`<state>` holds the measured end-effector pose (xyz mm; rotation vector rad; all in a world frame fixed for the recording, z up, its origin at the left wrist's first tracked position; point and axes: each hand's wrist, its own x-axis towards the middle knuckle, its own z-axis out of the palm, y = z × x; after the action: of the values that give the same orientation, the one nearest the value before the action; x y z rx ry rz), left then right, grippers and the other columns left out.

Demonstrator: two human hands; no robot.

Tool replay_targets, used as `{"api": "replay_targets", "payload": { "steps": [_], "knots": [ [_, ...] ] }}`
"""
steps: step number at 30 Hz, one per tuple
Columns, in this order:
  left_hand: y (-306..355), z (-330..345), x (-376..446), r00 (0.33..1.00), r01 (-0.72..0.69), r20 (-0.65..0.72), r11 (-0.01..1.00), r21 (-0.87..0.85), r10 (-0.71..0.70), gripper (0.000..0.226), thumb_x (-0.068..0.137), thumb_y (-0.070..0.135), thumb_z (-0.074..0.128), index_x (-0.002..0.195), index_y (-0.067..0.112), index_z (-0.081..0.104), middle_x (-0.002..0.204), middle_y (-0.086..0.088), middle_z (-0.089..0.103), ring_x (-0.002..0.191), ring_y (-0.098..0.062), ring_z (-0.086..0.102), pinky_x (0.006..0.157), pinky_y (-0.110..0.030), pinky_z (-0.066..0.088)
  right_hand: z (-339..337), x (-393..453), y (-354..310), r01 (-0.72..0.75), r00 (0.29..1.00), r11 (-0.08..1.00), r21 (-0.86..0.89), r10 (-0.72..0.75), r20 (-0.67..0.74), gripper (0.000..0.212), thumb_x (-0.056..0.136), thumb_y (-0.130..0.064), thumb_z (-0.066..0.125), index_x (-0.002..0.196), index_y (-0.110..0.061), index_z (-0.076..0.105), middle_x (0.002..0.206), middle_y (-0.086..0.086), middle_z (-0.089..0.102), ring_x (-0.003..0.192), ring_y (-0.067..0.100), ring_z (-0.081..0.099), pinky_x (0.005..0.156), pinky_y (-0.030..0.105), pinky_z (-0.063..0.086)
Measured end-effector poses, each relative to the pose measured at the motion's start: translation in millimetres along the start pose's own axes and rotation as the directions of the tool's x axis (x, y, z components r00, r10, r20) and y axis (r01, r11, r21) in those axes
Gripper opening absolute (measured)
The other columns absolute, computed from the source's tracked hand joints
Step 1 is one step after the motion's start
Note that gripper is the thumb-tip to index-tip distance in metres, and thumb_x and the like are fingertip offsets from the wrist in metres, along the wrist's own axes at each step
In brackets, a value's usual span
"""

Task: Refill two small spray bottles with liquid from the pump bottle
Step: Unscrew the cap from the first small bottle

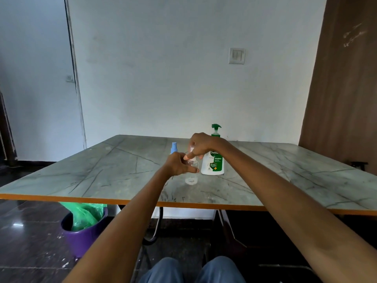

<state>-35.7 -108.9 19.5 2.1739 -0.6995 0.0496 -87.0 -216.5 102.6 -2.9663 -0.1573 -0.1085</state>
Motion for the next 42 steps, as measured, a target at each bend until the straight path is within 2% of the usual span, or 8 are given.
{"api": "replay_targets", "payload": {
  "steps": [11,15,19,24,28,34,38,42],
  "knots": [
    [0,4,-1,1.0,-0.02,-0.021,1.0,0.02,0.02,0.037,0.072,0.02,0.078,0.063,0.019,0.042,0.06,0.005,0.043,0.057,-0.005,0.041,0.054,-0.013,0.032,-4,2,-6,0.004,1.0,0.994,-0.106,-0.002,0.02,0.034,0.083,-0.014,0.069,0.113,-0.001,0.061,0.098,0.012,0.06,0.06,0.01,0.05,0.048,0.015,0.036],
    [0,5,0,1.0,-0.017,-0.008,0.999,0.039,0.018,0.035,0.072,0.02,0.078,0.063,0.019,0.044,0.061,0.004,0.044,0.058,-0.005,0.043,0.054,-0.013,0.034,-6,1,-11,0.056,0.995,0.995,-0.084,-0.049,0.083,0.029,0.081,-0.001,0.065,0.11,-0.006,0.066,0.107,0.011,0.062,0.085,0.015,0.049,0.056,0.014,0.035],
    [1,4,0,1.0,-0.005,0.003,0.999,0.033,0.005,0.037,0.072,0.019,0.078,0.061,0.017,0.043,0.06,0.003,0.043,0.056,-0.006,0.042,0.054,-0.014,0.034,-2,6,-10,-0.03,0.999,0.991,-0.128,0.027,-0.029,0.028,0.083,-0.03,0.069,0.076,-0.005,0.057,0.071,0.006,0.055,0.056,0.013,0.049,0.049,0.018,0.035],
    [1,3,-2,1.0,-0.001,-0.001,1.0,0.025,0.001,0.035,0.073,0.02,0.077,0.062,0.018,0.044,0.06,0.004,0.044,0.056,-0.006,0.042,0.054,-0.012,0.033,-7,7,-10,0.035,0.999,0.994,-0.1,-0.033,0.028,0.027,0.082,-0.006,0.066,0.109,-0.005,0.064,0.102,0.008,0.059,0.082,0.015,0.051,0.055,0.014,0.036],
    [3,3,-3,1.0,-0.001,0.01,1.0,0.012,0.0,0.036,0.074,0.02,0.076,0.062,0.018,0.042,0.06,0.004,0.043,0.056,-0.007,0.042,0.053,-0.011,0.033,-2,9,-10,-0.03,0.999,0.984,-0.175,0.026,-0.022,0.025,0.083,-0.026,0.069,0.084,-0.003,0.057,0.081,0.008,0.059,0.063,0.015,0.053,0.051,0.018,0.037],
    [1,2,0,1.0,0.011,0.026,1.0,0.014,-0.012,0.035,0.073,0.018,0.077,0.063,0.016,0.044,0.062,0.002,0.044,0.058,-0.007,0.042,0.054,-0.014,0.033,-4,4,-10,0.033,0.999,0.994,-0.106,-0.033,0.008,0.029,0.084,-0.013,0.065,0.112,-0.004,0.064,0.106,0.01,0.063,0.083,0.017,0.056,0.063,0.019,0.042],
    [1,3,1,1.0,-0.01,0.028,1.0,0.019,0.009,0.034,0.073,0.018,0.076,0.064,0.016,0.044,0.062,0.001,0.044,0.058,-0.007,0.042,0.055,-0.014,0.034,0,6,-3,-0.032,0.999,0.995,-0.097,0.031,-0.014,0.038,0.084,-0.024,0.068,0.11,0.003,0.06,0.09,0.012,0.063,0.06,0.012,0.053,0.053,0.018,0.043],
    [1,3,1,1.0,0.001,0.029,1.0,0.004,-0.001,0.031,0.073,0.017,0.076,0.066,0.017,0.046,0.065,0.001,0.047,0.06,-0.007,0.043,0.055,-0.014,0.034,-7,2,2,0.036,0.999,0.997,-0.072,-0.037,-0.003,0.032,0.085,-0.01,0.063,0.116,-0.009,0.061,0.086,-0.004,0.05,0.07,0.009,0.047,0.052,0.014,0.034]
  ]
}}
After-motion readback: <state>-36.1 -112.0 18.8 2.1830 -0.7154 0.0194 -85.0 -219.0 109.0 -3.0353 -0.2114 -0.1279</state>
